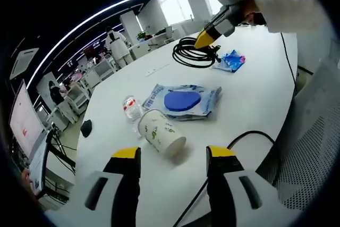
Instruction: Arrange the tabletop items into an orderly group along one side of the table until the central work area is clear of visible clutter.
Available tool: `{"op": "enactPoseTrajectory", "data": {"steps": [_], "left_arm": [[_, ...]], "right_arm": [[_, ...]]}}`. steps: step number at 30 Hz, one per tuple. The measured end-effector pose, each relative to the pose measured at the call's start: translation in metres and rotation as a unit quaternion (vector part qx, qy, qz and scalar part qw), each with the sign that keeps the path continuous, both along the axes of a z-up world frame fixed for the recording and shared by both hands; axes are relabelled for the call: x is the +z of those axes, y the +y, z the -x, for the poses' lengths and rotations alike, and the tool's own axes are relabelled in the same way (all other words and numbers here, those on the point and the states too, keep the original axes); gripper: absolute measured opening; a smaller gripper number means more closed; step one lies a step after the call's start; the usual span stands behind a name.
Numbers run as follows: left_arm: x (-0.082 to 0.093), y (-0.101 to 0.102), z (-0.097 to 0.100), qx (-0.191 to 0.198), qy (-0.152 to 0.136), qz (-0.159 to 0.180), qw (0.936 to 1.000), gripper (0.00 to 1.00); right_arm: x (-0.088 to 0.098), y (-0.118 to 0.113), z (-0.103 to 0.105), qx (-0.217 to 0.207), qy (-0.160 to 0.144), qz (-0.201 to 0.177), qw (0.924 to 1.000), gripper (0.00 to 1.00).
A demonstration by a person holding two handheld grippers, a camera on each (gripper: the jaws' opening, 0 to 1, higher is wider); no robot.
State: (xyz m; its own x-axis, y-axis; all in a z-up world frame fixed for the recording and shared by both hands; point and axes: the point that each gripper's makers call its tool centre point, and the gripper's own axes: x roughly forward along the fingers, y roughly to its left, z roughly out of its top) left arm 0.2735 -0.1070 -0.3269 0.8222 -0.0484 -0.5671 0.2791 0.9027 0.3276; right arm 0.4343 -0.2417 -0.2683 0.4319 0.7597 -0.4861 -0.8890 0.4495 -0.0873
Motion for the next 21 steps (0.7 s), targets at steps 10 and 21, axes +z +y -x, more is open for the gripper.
{"op": "enactPoseTrajectory", "data": {"steps": [10,21], "left_arm": [[-0.003,0.0,0.001,0.0,0.008,-0.003,1.0,0.48],[-0.013,0.004,0.003,0.005,0.031,-0.017,0.9994,0.48]], "right_arm": [[0.007,-0.082,0.016,-0.067,0.008,-0.015,0.9976,0.0],[-0.006,-0.164,0.011,-0.168,0.038,-0.031,0.9846,0.0]]}}
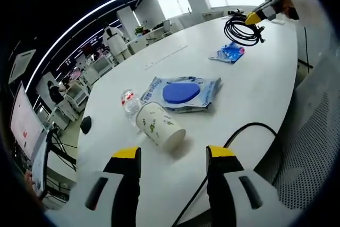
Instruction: Arrange the tabletop items into an orderly group along one side of the table until the central work area is clear of visible clutter.
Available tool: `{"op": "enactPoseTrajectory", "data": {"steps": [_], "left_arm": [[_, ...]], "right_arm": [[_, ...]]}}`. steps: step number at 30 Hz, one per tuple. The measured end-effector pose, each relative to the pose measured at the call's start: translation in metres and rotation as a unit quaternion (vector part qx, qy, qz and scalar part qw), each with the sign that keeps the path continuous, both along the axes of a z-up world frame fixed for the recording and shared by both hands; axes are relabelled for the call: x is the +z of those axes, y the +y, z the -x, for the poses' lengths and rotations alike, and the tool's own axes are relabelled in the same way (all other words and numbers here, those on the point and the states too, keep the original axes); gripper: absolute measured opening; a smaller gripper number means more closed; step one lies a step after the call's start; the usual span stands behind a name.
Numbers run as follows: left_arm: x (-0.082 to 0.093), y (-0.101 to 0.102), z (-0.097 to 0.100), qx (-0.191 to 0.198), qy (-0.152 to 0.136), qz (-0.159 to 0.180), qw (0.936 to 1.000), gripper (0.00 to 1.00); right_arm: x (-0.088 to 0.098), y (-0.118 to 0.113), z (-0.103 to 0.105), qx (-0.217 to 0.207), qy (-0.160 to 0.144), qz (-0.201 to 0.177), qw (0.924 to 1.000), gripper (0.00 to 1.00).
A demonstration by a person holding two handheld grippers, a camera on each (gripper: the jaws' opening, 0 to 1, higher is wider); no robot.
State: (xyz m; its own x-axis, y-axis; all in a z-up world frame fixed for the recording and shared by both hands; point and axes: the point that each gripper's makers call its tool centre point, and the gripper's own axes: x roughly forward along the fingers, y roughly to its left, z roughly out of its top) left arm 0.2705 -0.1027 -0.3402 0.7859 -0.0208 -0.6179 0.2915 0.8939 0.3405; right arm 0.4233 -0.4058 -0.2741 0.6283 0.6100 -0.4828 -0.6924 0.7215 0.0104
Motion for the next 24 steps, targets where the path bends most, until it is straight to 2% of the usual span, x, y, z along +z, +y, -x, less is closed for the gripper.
{"op": "enactPoseTrajectory", "data": {"steps": [5,9,20,23,24], "left_arm": [[-0.003,0.001,0.001,0.002,0.008,-0.006,0.9999,0.48],[-0.001,0.003,0.001,0.006,0.005,-0.01,0.9999,0.46],[-0.004,0.008,0.003,0.014,0.018,-0.028,0.9993,0.44],[-0.003,0.008,0.002,0.015,0.015,-0.027,0.9994,0.44],[-0.001,0.005,0.001,0.014,0.009,-0.017,0.9997,0.45]], "right_arm": [[-0.003,-0.016,0.001,-0.024,0.007,-0.007,0.9997,0.0],[-0.014,-0.026,0.003,-0.036,0.025,-0.011,0.999,0.0],[-0.029,-0.029,0.011,-0.033,0.052,-0.016,0.998,0.0],[-0.033,-0.029,0.01,-0.032,0.057,-0.015,0.9978,0.0],[-0.036,-0.029,0.01,-0.033,0.059,-0.015,0.9976,0.0]]}}
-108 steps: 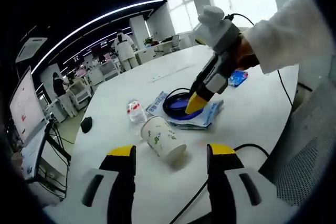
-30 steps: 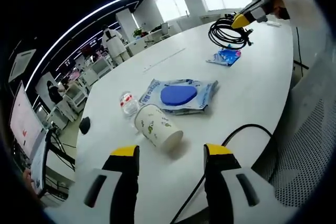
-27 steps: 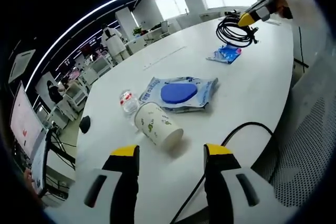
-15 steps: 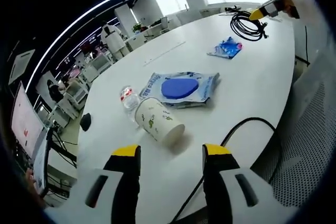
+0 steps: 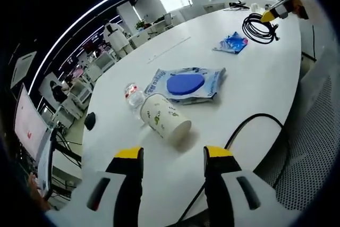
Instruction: Arrange the tabletop items into an orderly group along one side of the table until the central work area is clear of visible clutter.
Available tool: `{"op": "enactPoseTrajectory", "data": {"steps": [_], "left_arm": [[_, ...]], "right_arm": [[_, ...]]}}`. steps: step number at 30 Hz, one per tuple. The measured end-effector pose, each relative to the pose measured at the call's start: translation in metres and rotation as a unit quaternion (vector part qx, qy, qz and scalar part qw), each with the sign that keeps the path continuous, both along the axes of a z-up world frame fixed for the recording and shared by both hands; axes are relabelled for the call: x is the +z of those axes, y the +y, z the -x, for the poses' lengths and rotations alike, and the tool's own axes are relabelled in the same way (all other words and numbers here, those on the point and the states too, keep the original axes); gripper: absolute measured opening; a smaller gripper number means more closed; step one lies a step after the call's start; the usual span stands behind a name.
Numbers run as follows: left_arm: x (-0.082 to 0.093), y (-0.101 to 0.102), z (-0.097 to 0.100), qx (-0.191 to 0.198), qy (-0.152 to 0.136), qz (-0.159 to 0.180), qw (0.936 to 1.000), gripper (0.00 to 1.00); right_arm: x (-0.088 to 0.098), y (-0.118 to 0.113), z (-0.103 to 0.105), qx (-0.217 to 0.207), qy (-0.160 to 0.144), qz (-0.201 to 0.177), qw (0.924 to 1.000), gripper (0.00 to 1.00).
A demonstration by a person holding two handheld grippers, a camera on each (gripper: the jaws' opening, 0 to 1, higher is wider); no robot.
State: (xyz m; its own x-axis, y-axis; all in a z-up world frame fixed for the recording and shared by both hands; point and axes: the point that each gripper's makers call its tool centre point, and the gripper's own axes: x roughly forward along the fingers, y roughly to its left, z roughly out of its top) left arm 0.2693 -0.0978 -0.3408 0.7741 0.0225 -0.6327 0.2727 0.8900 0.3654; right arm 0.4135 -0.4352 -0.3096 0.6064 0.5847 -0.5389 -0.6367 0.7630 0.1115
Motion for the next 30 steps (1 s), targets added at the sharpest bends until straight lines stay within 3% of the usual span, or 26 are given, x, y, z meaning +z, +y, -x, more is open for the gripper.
{"op": "enactPoseTrajectory", "data": {"steps": [5,12,17,26,30], "left_arm": [[0.002,-0.005,-0.002,0.002,-0.008,0.021,0.9997,0.49],[-0.003,-0.003,0.001,0.0,0.006,0.008,0.9999,0.47],[-0.001,-0.003,0.0,0.006,0.002,0.02,0.9998,0.47],[-0.006,0.003,0.002,0.013,0.014,0.011,0.9998,0.46],[-0.012,0.006,0.004,0.012,0.025,0.004,0.9996,0.46]], "right_arm": [[-0.01,0.001,0.002,-0.002,0.019,-0.002,0.9998,0.0],[-0.022,0.024,0.006,0.022,0.032,-0.007,0.9992,0.0],[-0.028,0.039,0.015,0.046,0.045,-0.001,0.9979,0.0],[-0.04,0.051,0.021,0.076,0.065,0.005,0.995,0.0],[-0.054,0.059,0.025,0.091,0.075,0.016,0.9928,0.0]]}}
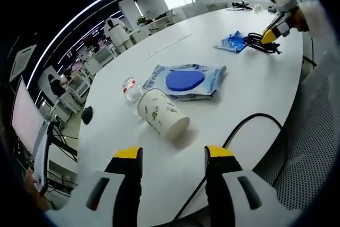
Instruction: Arrange the tabletop items into an orderly group along one side of the table until the central work area is clear of visible clutter.
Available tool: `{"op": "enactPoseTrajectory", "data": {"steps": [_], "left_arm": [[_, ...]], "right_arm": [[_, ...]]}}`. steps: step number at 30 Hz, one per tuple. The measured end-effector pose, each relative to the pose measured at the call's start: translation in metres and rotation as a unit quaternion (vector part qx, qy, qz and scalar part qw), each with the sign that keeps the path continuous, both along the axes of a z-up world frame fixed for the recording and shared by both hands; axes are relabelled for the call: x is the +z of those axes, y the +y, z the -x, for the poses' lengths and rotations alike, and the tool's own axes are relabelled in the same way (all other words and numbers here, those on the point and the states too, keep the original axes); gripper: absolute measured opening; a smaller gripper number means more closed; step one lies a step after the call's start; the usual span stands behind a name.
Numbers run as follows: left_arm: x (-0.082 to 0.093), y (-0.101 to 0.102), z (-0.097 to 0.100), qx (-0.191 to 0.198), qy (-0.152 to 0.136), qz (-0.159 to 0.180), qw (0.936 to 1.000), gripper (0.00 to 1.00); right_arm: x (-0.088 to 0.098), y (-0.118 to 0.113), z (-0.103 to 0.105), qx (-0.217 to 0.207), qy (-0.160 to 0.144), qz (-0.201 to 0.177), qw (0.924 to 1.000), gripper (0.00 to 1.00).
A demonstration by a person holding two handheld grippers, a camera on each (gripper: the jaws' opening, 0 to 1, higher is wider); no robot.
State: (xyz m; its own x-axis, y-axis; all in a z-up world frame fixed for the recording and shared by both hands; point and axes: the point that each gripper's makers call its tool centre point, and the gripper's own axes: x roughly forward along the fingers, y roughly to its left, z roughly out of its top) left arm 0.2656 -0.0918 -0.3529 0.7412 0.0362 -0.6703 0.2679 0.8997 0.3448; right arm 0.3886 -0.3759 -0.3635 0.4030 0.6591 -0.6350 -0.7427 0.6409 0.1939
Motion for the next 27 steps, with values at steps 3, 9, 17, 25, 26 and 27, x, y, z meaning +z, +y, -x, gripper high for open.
{"op": "enactPoseTrajectory", "data": {"steps": [3,9,17,25,26,27], "left_arm": [[0.001,0.004,0.0,0.011,-0.003,0.014,0.9998,0.47],[0.002,0.008,0.0,0.031,-0.011,0.029,0.999,0.48],[0.0,0.008,0.001,0.029,-0.007,0.023,0.9993,0.48],[0.001,0.005,0.0,0.025,-0.009,0.023,0.9994,0.48],[0.001,0.004,-0.001,0.025,-0.008,0.023,0.9994,0.48],[0.001,0.004,-0.001,0.025,-0.008,0.023,0.9994,0.48]], "right_arm": [[-0.011,0.006,0.007,0.004,0.018,0.001,0.9998,0.0],[-0.035,0.008,0.017,0.03,0.036,0.036,0.9982,0.0],[-0.039,0.008,0.02,0.035,0.054,0.045,0.9969,0.0],[-0.042,0.007,0.018,0.011,0.082,0.034,0.996,0.01],[-0.043,0.009,0.019,0.016,0.076,0.038,0.9962,0.01],[-0.043,0.009,0.019,0.024,0.067,0.045,0.9964,0.0]]}}
